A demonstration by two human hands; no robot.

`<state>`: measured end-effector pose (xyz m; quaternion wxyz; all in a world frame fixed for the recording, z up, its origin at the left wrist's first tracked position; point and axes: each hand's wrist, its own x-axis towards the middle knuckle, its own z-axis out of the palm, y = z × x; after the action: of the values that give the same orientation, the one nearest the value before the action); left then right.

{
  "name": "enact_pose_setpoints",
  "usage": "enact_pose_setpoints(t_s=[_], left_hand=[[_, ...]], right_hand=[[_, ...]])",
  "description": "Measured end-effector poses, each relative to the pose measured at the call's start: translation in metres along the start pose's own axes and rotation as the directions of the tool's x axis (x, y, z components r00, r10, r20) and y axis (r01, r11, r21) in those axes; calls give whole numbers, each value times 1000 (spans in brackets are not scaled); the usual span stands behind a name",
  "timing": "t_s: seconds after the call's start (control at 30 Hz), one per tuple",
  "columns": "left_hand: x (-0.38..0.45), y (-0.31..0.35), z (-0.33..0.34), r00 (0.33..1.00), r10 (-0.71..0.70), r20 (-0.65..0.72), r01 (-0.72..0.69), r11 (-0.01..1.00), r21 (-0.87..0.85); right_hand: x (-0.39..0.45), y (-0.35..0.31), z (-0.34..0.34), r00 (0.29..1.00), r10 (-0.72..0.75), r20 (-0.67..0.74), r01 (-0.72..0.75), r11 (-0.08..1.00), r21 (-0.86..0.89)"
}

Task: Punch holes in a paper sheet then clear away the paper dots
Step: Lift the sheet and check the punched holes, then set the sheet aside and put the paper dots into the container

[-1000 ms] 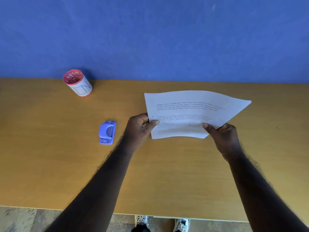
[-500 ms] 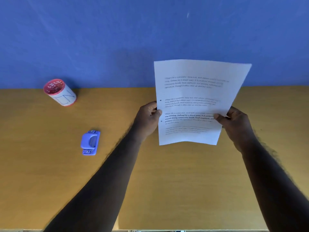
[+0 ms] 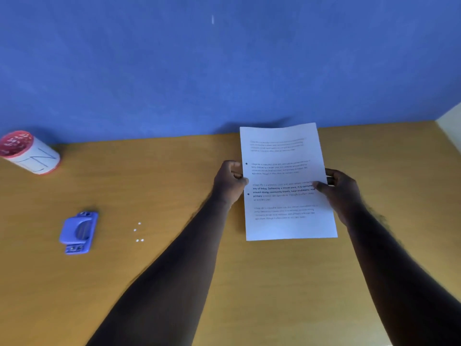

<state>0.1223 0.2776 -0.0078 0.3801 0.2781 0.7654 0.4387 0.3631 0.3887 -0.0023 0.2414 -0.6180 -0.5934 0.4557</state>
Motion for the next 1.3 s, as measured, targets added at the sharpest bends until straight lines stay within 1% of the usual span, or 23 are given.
enact_pose_setpoints(t_s=[0.13, 0.23, 0.37, 0.53, 0.6, 0.7, 0.8, 0.9, 1.03, 1.1, 1.17, 1.3], left_hand=[[9, -5, 17, 999, 20, -29, -18, 995, 93], [10, -6, 24, 999, 52, -16, -48, 983, 178], [13, -9, 32, 995, 92, 29, -97, 943, 319], [15, -11, 39, 990, 132, 55, -143, 891, 431], [14, -12, 41, 987, 149, 56, -158, 868, 471], [11, -15, 43, 985, 159, 60, -167, 836, 523], [11, -18, 43, 986, 156, 64, -165, 815, 556], [10, -16, 42, 987, 146, 67, -158, 795, 585], [6, -11, 41, 988, 144, 61, -147, 724, 674], [3, -7, 40, 983, 165, 75, -170, 694, 699], [-1, -6, 38, 975, 202, 92, -209, 692, 692], [-12, -16, 19, 951, 302, 71, -270, 693, 668]], right_hand=[[11, 12, 3, 1000, 13, -23, -15, 996, -91], [14, 15, 5, 999, -3, -36, -3, 983, -184], [13, 18, 6, 998, -20, -52, 6, 967, -255], [16, 27, 6, 997, -49, -61, 28, 950, -310], [18, 30, 6, 995, -76, -57, 50, 930, -365], [18, 36, 6, 992, -120, -49, 76, 843, -533], [14, 38, 6, 979, -200, 29, 167, 718, -675], [10, 40, 7, 966, -240, 101, 234, 629, -742], [7, 42, 8, 966, -223, 131, 236, 553, -799], [6, 39, 8, 966, -218, 139, 236, 525, -817], [4, 38, 10, 964, -235, 122, 231, 523, -821], [-11, 30, 23, 946, -307, 102, 277, 608, -744]])
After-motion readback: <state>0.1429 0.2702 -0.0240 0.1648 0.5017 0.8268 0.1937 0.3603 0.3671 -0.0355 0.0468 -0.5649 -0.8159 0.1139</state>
